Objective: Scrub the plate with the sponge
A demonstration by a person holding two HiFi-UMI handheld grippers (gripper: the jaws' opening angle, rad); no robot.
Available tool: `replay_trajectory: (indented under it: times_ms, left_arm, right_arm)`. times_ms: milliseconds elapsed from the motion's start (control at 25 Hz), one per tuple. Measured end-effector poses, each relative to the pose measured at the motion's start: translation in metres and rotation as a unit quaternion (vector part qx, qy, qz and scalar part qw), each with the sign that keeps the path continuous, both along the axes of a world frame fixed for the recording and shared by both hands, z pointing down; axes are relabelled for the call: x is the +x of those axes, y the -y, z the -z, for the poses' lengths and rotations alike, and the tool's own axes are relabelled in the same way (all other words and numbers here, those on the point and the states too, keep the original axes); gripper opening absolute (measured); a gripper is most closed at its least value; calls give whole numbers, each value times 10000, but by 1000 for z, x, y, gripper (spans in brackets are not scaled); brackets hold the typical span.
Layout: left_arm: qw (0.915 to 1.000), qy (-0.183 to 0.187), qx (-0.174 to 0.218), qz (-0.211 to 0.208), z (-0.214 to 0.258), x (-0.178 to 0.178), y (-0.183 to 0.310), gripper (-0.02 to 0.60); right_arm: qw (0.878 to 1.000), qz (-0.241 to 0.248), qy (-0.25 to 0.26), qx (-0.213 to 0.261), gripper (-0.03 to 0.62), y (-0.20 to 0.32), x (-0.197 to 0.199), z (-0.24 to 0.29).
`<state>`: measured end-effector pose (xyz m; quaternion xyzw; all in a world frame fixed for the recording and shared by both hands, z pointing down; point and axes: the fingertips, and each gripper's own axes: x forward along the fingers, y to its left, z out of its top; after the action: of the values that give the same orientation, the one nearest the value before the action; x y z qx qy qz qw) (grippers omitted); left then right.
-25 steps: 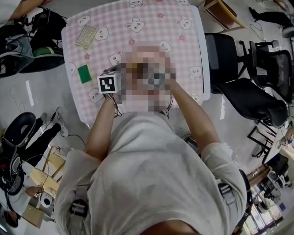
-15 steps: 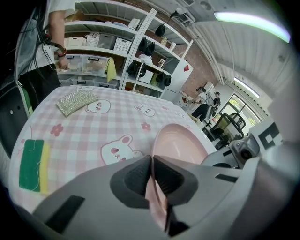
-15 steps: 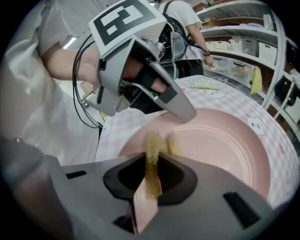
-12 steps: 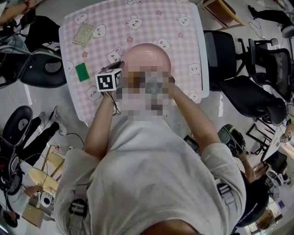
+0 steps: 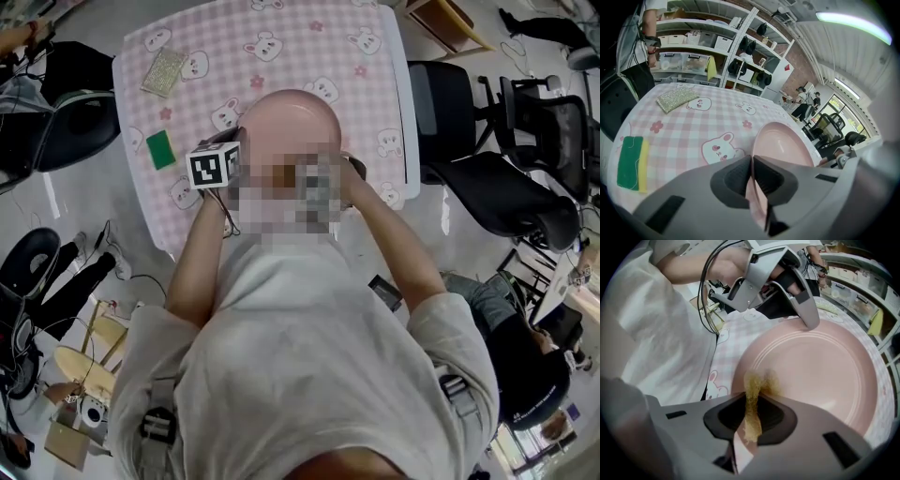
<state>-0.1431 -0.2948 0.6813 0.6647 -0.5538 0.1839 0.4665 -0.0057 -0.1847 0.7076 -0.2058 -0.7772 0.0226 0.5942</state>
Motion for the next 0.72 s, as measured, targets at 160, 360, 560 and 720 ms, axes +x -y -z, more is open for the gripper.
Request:
replay_trajectory:
  times_ms: [160,360,560,720]
  left_arm:
    - [10000,-24,36,33,1,-1,1,28]
    - [9999,-106,26,56,0,0,1,28]
    - [9999,-125,90,66,7,0,2,29]
    - [9997,-213,56,127,2,0,-2,29]
  right_arm:
    - [9997,-56,-197,151,66,9,16,-2]
    - [9981,-216,-379,427,66,27,28,-4]
    - [9941,-809,-386,618,66,48,33,-3]
    - [9829,-1550,-254,962,67,78,34,-1]
